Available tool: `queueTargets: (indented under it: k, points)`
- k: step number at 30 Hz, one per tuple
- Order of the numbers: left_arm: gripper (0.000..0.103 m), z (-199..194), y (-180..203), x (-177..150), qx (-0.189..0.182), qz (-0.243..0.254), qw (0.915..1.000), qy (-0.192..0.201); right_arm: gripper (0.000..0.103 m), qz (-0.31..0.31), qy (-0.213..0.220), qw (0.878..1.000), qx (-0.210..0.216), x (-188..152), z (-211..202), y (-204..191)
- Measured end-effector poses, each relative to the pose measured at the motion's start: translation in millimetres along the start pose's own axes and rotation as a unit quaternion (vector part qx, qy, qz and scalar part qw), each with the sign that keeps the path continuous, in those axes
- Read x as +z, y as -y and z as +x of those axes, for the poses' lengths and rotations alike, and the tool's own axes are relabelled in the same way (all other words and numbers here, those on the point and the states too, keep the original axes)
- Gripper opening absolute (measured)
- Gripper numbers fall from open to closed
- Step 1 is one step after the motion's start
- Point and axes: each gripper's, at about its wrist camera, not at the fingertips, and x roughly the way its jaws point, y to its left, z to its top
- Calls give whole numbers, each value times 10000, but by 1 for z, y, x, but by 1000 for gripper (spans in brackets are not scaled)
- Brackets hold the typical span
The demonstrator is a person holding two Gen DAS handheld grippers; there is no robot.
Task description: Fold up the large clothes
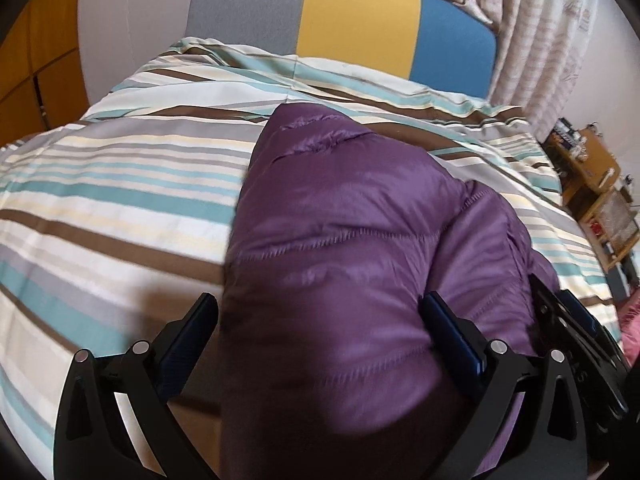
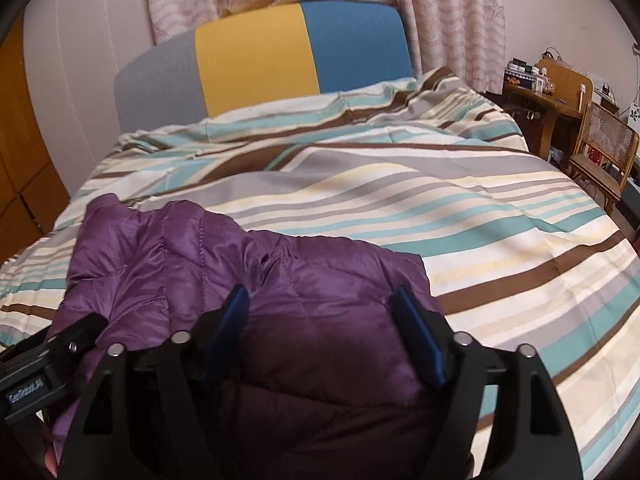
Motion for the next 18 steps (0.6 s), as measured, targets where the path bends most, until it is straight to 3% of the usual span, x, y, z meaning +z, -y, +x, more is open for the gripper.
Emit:
queueTargets:
  k: [9,18]
  points:
    - [100,-39,-8,-33,-384,254,9985,292,96,-189,183,9996,-133,-18,-41,-6]
    - [100,-51,-28,-45,-792,279,9965,21,101,357,-87,9992,120,-44,-69,23]
